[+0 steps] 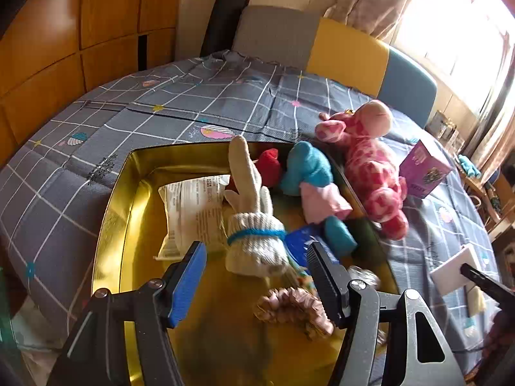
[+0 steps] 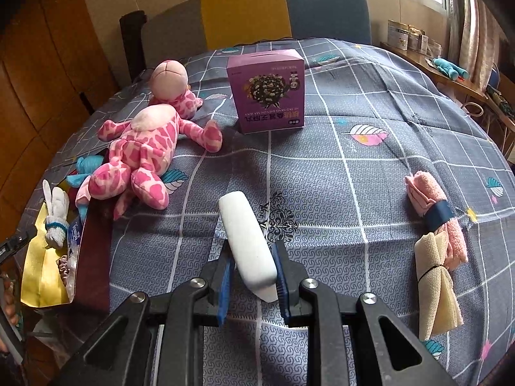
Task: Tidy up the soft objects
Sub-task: 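Lower the white glove into the gold tray and open the left gripper, then carry the white sponge into the gold tray and open the right gripper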
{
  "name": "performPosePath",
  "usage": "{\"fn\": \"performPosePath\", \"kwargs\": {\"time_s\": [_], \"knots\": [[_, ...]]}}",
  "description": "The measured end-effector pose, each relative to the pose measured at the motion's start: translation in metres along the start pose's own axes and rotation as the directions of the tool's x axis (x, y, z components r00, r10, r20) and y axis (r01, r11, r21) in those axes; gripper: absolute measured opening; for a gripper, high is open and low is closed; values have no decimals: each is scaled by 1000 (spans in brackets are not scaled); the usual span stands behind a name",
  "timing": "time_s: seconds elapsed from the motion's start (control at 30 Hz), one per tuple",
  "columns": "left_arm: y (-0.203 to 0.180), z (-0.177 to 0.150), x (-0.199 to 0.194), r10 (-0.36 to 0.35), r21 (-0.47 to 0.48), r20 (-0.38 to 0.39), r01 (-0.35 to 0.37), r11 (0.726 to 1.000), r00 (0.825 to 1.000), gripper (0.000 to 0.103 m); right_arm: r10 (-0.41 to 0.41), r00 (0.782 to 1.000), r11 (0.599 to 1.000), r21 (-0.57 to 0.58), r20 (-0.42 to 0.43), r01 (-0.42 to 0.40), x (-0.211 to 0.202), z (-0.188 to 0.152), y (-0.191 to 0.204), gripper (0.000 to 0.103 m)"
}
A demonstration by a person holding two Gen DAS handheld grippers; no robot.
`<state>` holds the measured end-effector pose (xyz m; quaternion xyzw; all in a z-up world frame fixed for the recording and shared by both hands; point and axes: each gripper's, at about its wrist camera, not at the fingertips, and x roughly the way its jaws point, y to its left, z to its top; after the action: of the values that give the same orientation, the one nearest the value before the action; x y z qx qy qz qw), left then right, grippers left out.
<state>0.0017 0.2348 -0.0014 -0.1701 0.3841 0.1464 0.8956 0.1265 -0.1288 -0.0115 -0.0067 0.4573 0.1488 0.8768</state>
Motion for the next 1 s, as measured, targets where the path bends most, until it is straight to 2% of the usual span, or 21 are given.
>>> {"fn": "performPosePath", "kwargs": {"time_s": [0.4,1.0], "knots": [[-10,-26,-35,12,13,32,-13,1000,999,66,8,1000,1000,3,9,-8,-2,-2,0,23],[-8,-39,-50,40,34,48,-41,999,998,66,19,1000,1000,-4,3,-19,-4,-3,7,22]]}}
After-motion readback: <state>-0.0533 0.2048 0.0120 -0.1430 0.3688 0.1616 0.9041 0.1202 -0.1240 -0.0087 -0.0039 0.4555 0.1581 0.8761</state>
